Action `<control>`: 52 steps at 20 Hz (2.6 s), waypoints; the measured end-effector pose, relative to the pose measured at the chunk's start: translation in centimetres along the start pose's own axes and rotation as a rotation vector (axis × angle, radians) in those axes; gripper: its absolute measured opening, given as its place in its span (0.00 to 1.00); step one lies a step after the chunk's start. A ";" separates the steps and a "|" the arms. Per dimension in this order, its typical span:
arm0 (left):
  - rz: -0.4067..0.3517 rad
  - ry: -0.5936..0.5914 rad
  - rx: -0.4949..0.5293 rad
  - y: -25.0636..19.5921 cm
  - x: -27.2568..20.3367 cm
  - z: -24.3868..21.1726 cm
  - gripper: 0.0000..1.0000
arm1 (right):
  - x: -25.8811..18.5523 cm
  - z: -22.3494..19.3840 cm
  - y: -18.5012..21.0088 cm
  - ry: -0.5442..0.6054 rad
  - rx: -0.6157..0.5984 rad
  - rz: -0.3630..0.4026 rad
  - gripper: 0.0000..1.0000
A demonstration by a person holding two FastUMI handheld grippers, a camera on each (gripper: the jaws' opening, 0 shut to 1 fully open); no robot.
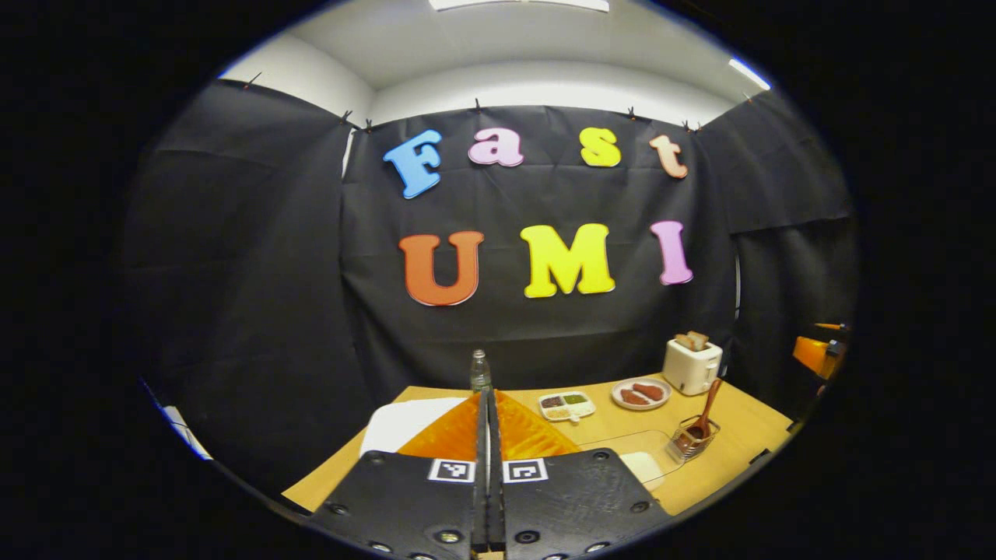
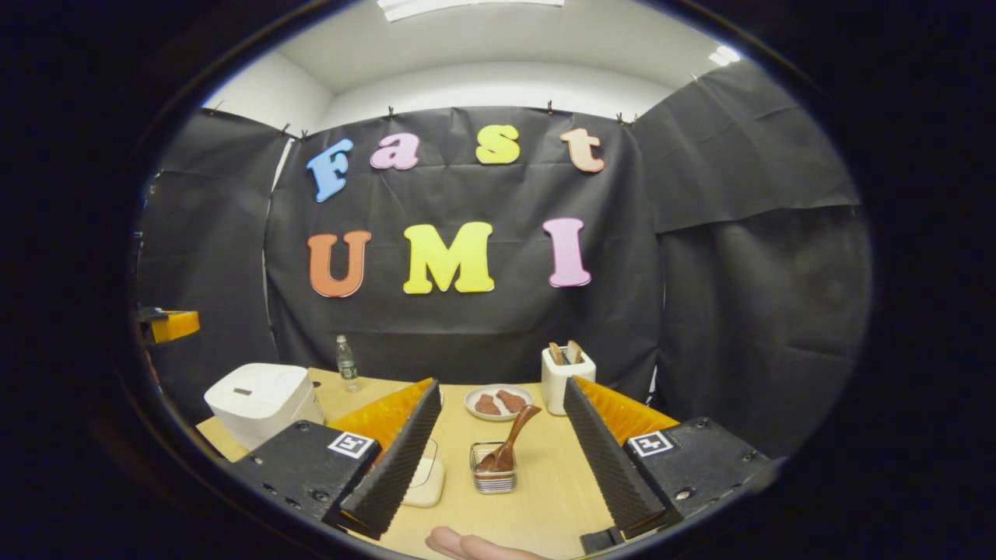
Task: Close the left gripper, press the button to open the rice cooker; take a wooden spoon from the chopstick holder with the right hand, scoop a spoonful of rice and pour it into the rice cooker, then put the wooden spoon back into the chopstick holder.
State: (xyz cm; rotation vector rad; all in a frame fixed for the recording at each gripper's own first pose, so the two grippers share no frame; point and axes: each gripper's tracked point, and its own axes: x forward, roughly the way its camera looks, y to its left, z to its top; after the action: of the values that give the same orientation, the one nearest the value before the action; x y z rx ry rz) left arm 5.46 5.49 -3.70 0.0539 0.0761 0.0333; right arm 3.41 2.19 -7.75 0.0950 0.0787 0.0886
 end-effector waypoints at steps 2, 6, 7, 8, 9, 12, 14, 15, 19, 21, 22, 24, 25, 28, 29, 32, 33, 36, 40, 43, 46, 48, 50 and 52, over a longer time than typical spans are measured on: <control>0.016 0.053 0.013 0.9 1.3 -1.7 0.00 | 0.7 -0.8 -0.3 -0.006 -0.004 -0.003 1.00; 0.019 0.162 -0.029 2.2 4.1 -4.3 0.00 | 2.1 -3.2 -0.8 0.022 -0.045 -0.024 1.00; 0.018 0.186 -0.026 2.5 4.9 -5.1 0.00 | 2.4 -3.8 -0.8 0.028 -0.043 -0.020 1.00; 0.025 0.220 -0.023 2.8 5.7 -6.2 0.00 | 2.6 -4.2 -0.7 0.036 -0.041 -0.017 1.00; 0.040 0.256 -0.018 3.2 6.3 -7.4 0.00 | 2.8 -4.7 -0.6 0.045 -0.040 -0.010 1.00; 0.035 0.335 -0.032 3.1 7.7 -9.8 0.00 | 2.9 -5.9 -0.6 0.063 -0.039 0.012 1.00; 0.047 0.355 -0.023 3.8 8.4 -10.9 0.00 | 2.9 -6.1 -1.2 0.057 -0.040 0.009 1.00; 0.062 0.367 -0.021 4.3 8.8 -11.4 0.00 | 3.0 -6.2 -1.4 0.059 -0.044 0.002 1.00; 0.071 0.405 -0.060 5.3 9.3 -13.0 0.00 | 3.1 -6.8 -2.7 0.075 -0.044 -0.023 1.00; 0.064 0.411 -0.075 5.3 9.4 -13.5 0.00 | 3.0 -6.9 -3.2 0.073 -0.039 -0.039 1.00; 0.062 0.419 -0.085 5.2 9.4 -13.8 0.00 | 2.9 -6.9 -3.2 0.074 -0.038 -0.037 1.00; 0.063 0.427 -0.086 5.1 9.4 -14.3 0.00 | 2.9 -7.1 -3.0 0.080 -0.048 -0.027 1.00; 0.068 0.433 -0.084 5.2 9.6 -14.7 0.00 | 2.9 -7.1 -3.1 0.080 -0.053 -0.025 1.00; 0.063 0.445 -0.061 5.0 9.7 -15.6 0.00 | 2.7 -6.2 -3.6 0.067 -0.064 -0.026 1.00; 0.065 0.455 -0.063 5.1 9.5 -15.7 0.00 | 2.7 -5.9 -3.8 0.062 -0.060 -0.032 1.00; 0.070 0.477 -0.054 4.8 9.3 -16.2 0.00 | 2.9 -5.3 -4.4 0.052 -0.056 -0.049 1.00; 0.066 0.483 -0.052 4.9 9.5 -16.3 0.00 | 2.8 -5.1 -4.5 0.047 -0.054 -0.051 1.00; 0.070 0.516 -0.054 5.1 9.3 -16.6 0.00 | 2.2 -4.5 -4.4 0.041 -0.058 -0.051 1.00; 0.077 0.487 -0.060 5.3 9.5 -15.5 0.00 | 1.0 -3.7 -4.9 0.010 -0.073 -0.069 1.00; 0.086 0.432 -0.082 5.7 9.6 -13.8 0.00 | 0.5 -3.3 -5.0 0.005 -0.070 -0.071 1.00; 0.118 0.347 -0.060 6.5 9.9 -11.1 0.00 | 0.2 -2.9 -5.3 -0.007 -0.088 -0.083 1.00; 0.143 0.278 -0.034 7.0 9.8 -8.9 0.00 | 0.1 -2.9 -5.5 -0.009 -0.090 -0.089 1.00; 0.154 0.217 -0.030 7.3 9.2 -6.8 0.00 | 0.1 -3.3 -5.6 0.000 -0.080 -0.089 1.00; 0.131 0.192 -0.037 6.6 8.2 -6.2 0.00 | 0.2 -3.7 -5.7 0.013 -0.065 -0.087 1.00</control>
State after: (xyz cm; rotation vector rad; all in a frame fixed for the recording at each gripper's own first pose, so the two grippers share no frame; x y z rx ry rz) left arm 12.91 12.73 -10.09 0.0180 0.2641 0.1710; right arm 3.75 -3.07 -12.03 0.0260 0.0930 0.0048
